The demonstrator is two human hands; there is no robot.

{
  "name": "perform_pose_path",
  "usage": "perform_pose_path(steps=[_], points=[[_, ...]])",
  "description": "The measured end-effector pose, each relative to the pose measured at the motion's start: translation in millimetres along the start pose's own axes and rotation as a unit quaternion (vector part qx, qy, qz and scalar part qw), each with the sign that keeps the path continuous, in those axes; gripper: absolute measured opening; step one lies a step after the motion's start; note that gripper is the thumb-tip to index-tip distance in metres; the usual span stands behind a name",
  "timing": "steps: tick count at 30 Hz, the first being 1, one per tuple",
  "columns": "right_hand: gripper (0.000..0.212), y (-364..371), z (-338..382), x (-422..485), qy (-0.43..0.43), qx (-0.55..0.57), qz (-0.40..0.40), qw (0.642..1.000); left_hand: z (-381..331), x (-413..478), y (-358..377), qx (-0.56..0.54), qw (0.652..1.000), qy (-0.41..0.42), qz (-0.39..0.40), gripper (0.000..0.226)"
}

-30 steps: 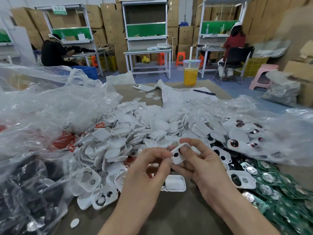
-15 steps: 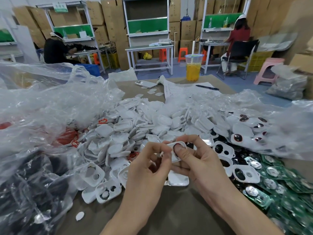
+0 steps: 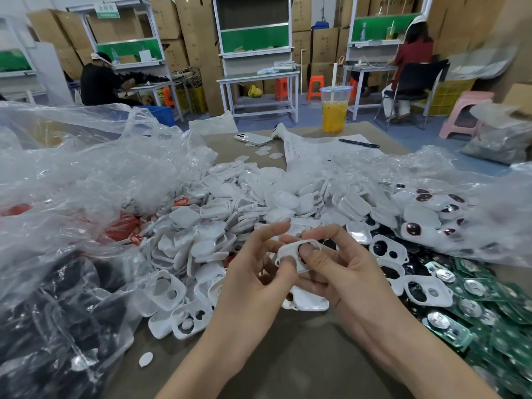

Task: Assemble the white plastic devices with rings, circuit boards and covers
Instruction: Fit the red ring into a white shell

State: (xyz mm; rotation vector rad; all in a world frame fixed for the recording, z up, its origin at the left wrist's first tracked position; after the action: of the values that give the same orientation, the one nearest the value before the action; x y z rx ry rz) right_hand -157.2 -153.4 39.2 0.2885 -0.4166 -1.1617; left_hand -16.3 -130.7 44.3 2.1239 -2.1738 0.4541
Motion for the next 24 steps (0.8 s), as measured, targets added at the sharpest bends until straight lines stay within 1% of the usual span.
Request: perform_pose_path(steps=[2,4,6,8,11,15,17,20,22,24], points=[[0.007,0,0,0,0.002,0.002,-0.003,1.0,1,0,0,0.006,1.0,0.007,-0.006,0.037],[0.006,1,0,-1,0.002,0.004,-0.008,1.0,2,-1,1,0.029,0.999,0.017,-0.021,0.028],[0.005,1,0,-1,-0.002,-0.017,-0.017,1.0,4,-2,2,0.05,0.998,0.022,-0.036,0.022],[0.005,-1,2,-2,-0.013,-0.071,-0.029,0.997,2,-3,2,0.087,0.994,0.047,-0.049,0.023],[0.013,-2,4,-4,-0.038,-0.159,-0.037,0.986,-3,-3,0,0.175,0.977,0.099,-0.066,0.025],[0.016,-4,10,-12,-0.055,-0.204,-0.051,0.976,-4,-7,0,0.234,0.962,0.124,-0.071,0.026],[0.014,-3,11,-19,-0.051,-0.222,-0.053,0.972,-7,-14,1,0.262,0.952,0.14,-0.069,0.026],[0.013,-5,11,-33,-0.042,-0.281,-0.079,0.956,-12,-25,5,0.292,0.945,0.136,-0.057,0.024],[0.011,-8,10,-44,-0.043,-0.333,-0.096,0.937,-11,-36,7,0.277,0.953,0.118,-0.042,0.021],[0.007,-9,7,-59,-0.043,-0.392,-0.094,0.914,-9,-49,9,0.259,0.961,0.098,-0.021,0.02]])
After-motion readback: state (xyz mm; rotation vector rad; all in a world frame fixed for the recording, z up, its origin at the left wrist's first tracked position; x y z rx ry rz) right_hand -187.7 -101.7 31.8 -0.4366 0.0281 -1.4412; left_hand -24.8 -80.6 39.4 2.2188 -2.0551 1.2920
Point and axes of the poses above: each hand's wrist, its own x-axis towards the middle knuckle, its own y-axis out of the palm, z = x × y, the point moved 4 cm from there along x, towards the middle knuckle, and after that the axes turned 4 degrees about z, right-handed, at the moved point
